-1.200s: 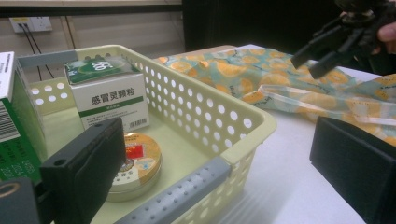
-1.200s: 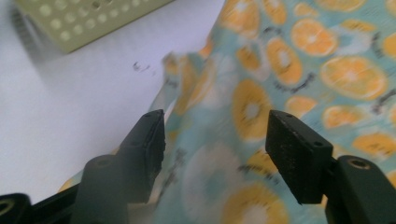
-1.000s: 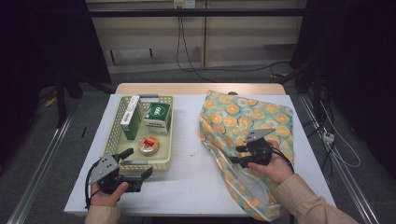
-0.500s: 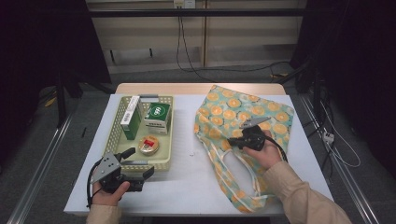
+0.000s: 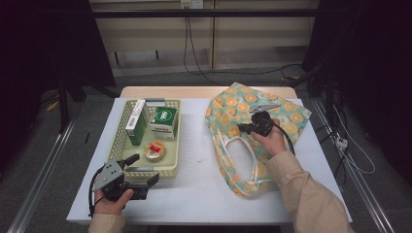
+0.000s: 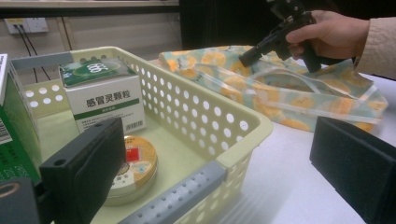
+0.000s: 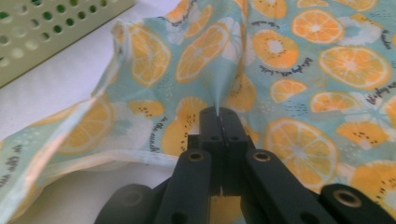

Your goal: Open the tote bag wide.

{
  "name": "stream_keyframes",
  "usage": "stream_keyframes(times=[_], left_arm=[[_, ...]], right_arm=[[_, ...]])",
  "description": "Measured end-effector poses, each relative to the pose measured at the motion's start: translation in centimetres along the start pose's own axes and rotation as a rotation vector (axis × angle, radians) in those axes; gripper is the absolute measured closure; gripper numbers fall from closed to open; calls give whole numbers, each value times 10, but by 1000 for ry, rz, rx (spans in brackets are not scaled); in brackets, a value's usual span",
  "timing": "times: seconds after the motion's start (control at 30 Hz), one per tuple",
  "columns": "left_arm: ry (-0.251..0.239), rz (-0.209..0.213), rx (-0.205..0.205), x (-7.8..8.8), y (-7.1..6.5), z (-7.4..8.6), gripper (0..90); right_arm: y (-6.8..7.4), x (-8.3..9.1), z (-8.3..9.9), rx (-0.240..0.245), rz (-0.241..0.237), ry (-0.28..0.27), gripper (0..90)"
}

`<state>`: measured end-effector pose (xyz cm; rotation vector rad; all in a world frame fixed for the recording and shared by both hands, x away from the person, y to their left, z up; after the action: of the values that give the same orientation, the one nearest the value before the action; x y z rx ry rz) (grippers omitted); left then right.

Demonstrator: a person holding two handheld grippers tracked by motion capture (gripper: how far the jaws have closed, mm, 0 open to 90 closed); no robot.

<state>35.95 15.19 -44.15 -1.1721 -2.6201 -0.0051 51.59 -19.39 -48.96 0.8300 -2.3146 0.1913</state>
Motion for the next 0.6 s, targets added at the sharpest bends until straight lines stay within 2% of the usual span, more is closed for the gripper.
stream_keyframes(times=[0.03, 0.13, 0.27, 0.3, 0.33, 0.37, 0.4, 0.43, 0.47, 0.53, 0.6], left_arm=[[-3, -2, -5, 0, 1, -1, 34], [-3, 0, -5, 0, 0, -1, 34], [6, 3, -7, 0, 0, 1, 34], [6, 3, -7, -1, 0, 1, 34], [4, 2, -8, -1, -1, 0, 34], [3, 3, -7, -1, -1, 0, 34], [4, 4, -3, -1, -1, 0, 34], [3, 1, -4, -1, -1, 0, 34], [3, 0, -6, -1, 0, 0, 34], [3, -2, -9, 0, 0, 0, 34], [3, 0, -8, 0, -1, 0, 34]], right_arm=[[1, 0, 0, -15, -20, -4, 900], [9, 0, 3, 13, -34, 15, 900], [21, 3, 2, 31, -55, -1, 882], [22, 3, 3, 25, -63, 9, 786], [22, 3, 3, 21, -47, 11, 681], [24, 5, 3, 29, -36, 6, 660], [27, 7, 2, 38, -45, 3, 612], [29, 10, 2, 31, -45, -1, 532], [32, 13, 1, 27, -43, 1, 492], [38, 21, 0, 59, -43, -6, 486], [48, 30, -2, 69, -64, -6, 458]])
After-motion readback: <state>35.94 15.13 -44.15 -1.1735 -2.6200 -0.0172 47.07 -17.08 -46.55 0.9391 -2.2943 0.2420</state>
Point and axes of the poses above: each handheld gripper's, and its own axes: x roughly backward along the jaws, z roughly out of its underside, y roughly to its left, the point moved 9 cm from there along -x, roughly forward along the jaws, and after that the axes turned 3 degrees about x, right-handed, at the moved point
